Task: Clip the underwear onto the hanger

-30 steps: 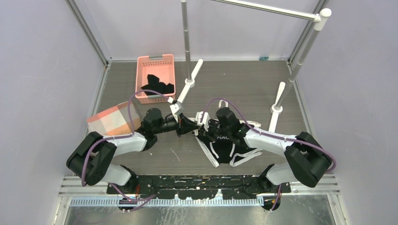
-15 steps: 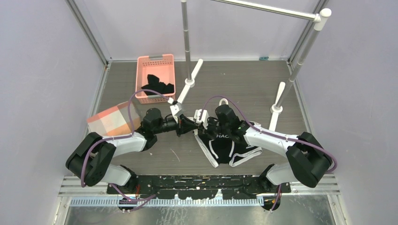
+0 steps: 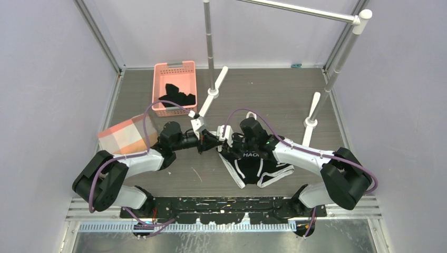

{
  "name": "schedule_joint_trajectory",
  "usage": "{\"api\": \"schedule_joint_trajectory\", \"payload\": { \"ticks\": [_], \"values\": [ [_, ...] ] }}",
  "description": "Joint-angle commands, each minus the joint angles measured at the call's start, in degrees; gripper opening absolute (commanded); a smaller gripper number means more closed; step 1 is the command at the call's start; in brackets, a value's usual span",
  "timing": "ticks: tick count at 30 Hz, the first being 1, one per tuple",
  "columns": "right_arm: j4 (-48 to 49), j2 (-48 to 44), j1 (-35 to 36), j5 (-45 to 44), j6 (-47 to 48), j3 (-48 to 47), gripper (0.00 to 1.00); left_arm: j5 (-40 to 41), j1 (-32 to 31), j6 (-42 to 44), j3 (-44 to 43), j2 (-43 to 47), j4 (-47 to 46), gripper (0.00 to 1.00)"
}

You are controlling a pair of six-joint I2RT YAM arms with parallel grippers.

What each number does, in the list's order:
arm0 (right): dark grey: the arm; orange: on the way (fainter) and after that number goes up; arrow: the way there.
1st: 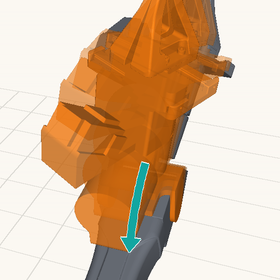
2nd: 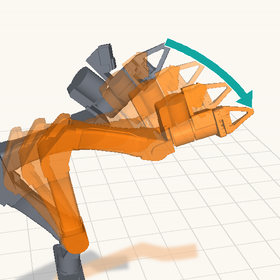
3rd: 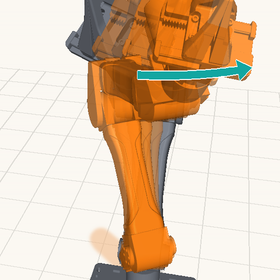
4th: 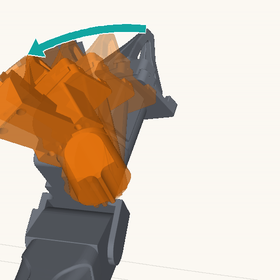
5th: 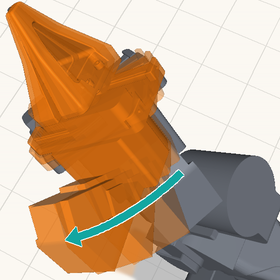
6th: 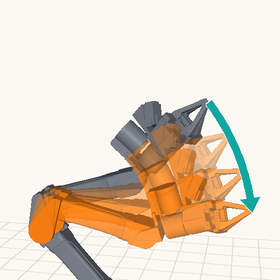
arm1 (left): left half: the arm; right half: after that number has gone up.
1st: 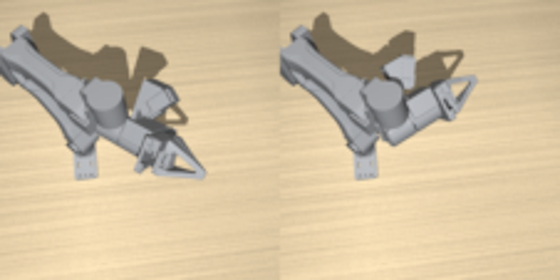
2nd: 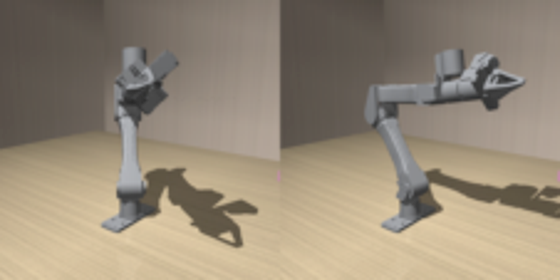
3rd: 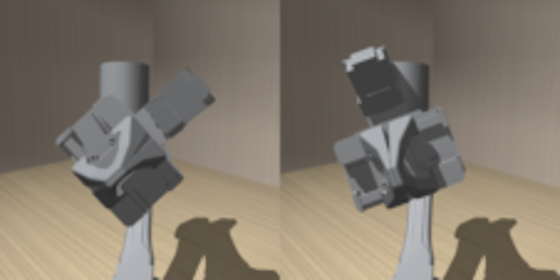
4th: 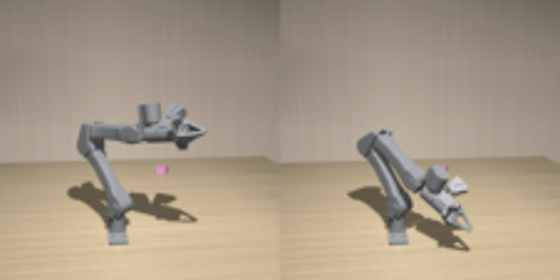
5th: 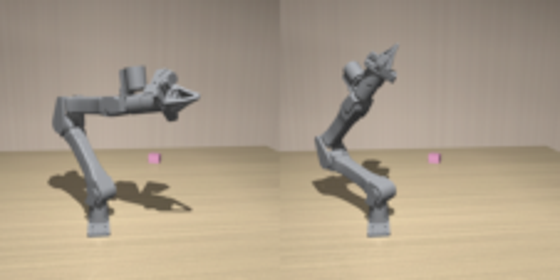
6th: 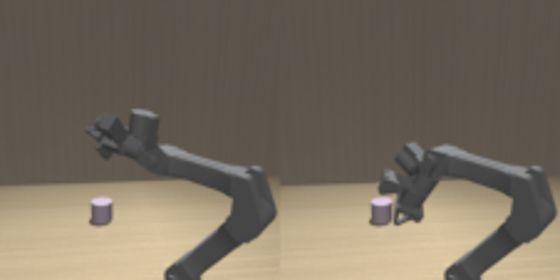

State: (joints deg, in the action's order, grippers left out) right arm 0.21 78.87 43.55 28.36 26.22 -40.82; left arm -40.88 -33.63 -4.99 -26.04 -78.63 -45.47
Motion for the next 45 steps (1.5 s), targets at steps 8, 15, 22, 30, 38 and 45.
{"api": "schedule_joint_trajectory", "payload": {
  "ticks": [8,15,22,30,38,45],
  "values": [
    [-0.4,0.0,0.3,1.1,2.2,-4.8,0.01,-3.4,-0.1,1.3,-0.7,2.3,-3.5,0.00],
    [-1.6,0.1,0.3,1.0,3.1,-5.8,0.01,-4.7,-0.3,1.3,-0.7,2.2,-4.2,0.00],
    [-3.5,-0.4,0.4,1.6,4.1,-6.3,0.01,-4.6,-0.5,1.7,-0.3,2.1,-4.3,0.00],
    [-9.8,-0.2,0.3,6.6,6.2,-8.2,0.01,-4.5,-0.5,2.2,-0.6,2.1,-4.0,0.01],
    [-10.9,1.1,0.3,6.6,6.8,-9.2,0.01,-4.9,-0.6,2.1,-0.4,2.1,-4.1,0.00],
    [-9.4,0.8,0.4,2.1,6.8,-9.3,0.01,-6.3,-0.8,2.0,-0.6,2.1,-4.1,0.00]
  ]
}}
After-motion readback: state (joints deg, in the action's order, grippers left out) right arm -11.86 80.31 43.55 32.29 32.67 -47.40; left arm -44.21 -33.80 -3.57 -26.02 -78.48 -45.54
